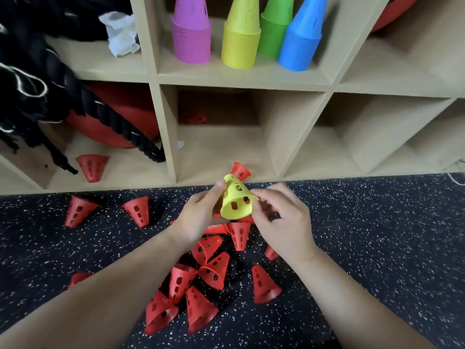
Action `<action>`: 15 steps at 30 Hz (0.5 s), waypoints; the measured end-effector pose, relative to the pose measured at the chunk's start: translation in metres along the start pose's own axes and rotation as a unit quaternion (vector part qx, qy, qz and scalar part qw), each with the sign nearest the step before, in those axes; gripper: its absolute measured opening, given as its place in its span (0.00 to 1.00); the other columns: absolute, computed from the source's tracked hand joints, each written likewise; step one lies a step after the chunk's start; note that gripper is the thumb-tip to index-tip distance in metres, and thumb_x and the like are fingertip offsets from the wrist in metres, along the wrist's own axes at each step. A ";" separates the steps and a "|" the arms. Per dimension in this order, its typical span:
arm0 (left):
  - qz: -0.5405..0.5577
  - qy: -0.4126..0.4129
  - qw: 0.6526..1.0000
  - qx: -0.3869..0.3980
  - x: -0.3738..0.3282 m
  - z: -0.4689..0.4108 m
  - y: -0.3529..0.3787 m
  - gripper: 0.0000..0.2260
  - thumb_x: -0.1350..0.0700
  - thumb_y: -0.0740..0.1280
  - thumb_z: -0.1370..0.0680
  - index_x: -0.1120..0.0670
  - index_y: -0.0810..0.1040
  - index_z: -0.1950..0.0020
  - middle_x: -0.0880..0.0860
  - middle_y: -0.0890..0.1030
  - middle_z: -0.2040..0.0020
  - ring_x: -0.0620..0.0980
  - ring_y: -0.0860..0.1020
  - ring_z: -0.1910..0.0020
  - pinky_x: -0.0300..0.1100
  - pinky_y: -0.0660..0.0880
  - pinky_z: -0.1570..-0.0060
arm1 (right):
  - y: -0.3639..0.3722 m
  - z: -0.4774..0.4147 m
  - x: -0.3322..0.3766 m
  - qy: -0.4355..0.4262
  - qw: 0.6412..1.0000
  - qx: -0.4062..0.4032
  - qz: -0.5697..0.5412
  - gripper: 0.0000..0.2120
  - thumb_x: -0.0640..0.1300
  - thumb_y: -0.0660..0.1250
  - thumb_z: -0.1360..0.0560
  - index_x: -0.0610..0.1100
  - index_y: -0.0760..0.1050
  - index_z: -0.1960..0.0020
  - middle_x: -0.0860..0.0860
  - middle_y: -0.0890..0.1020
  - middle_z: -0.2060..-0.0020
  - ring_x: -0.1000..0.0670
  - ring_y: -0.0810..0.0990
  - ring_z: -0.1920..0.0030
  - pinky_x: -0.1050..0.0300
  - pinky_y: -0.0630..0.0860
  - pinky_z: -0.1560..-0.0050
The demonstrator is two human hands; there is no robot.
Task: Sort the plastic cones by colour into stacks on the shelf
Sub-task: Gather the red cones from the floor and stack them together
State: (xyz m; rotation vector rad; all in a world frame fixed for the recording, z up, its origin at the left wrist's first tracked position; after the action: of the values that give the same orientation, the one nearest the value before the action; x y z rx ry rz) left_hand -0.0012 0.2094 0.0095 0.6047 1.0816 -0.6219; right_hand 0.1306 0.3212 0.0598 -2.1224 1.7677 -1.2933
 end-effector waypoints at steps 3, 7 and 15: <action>0.031 0.017 0.999 0.032 -0.033 0.004 0.003 0.17 0.46 0.67 0.22 0.59 0.84 0.46 0.61 0.85 0.47 0.56 0.83 0.47 0.55 0.78 0.39 | -0.012 -0.017 0.013 -0.029 0.999 0.016 -0.011 0.07 0.31 0.73 0.29 0.38 0.84 0.52 0.48 0.81 0.55 0.53 0.79 0.63 0.60 0.78 0.60; 0.029 0.068 0.995 0.068 -0.071 0.004 0.004 0.18 0.48 0.70 0.27 0.60 0.84 0.44 0.60 0.85 0.46 0.60 0.82 0.45 0.54 0.77 0.38 | -0.026 -0.039 0.022 0.039 0.991 0.091 -0.089 0.13 0.28 0.70 0.30 0.41 0.81 0.50 0.54 0.79 0.51 0.53 0.81 0.51 0.63 0.79 0.55; -0.060 0.267 0.961 0.043 -0.163 -0.013 0.022 0.21 0.50 0.81 0.33 0.54 0.84 0.42 0.56 0.86 0.49 0.58 0.84 0.48 0.53 0.80 0.45 | -0.048 -0.117 0.032 0.185 0.975 0.080 -0.090 0.19 0.55 0.77 0.33 0.65 0.76 0.46 0.69 0.79 0.56 0.61 0.77 0.57 0.70 0.73 0.57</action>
State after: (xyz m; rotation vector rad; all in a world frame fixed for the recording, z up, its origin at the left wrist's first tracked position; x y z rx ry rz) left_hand -0.0488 0.2601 0.1595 0.8128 1.6115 -0.6282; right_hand 0.0911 0.3596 0.1776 -2.0954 1.5418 -1.9145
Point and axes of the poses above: each hand's wrist, its own z-axis away from the middle knuckle, its own y-axis out of the palm, x = y × z, the point moved 4 cm from there along -z, towards the middle knuckle
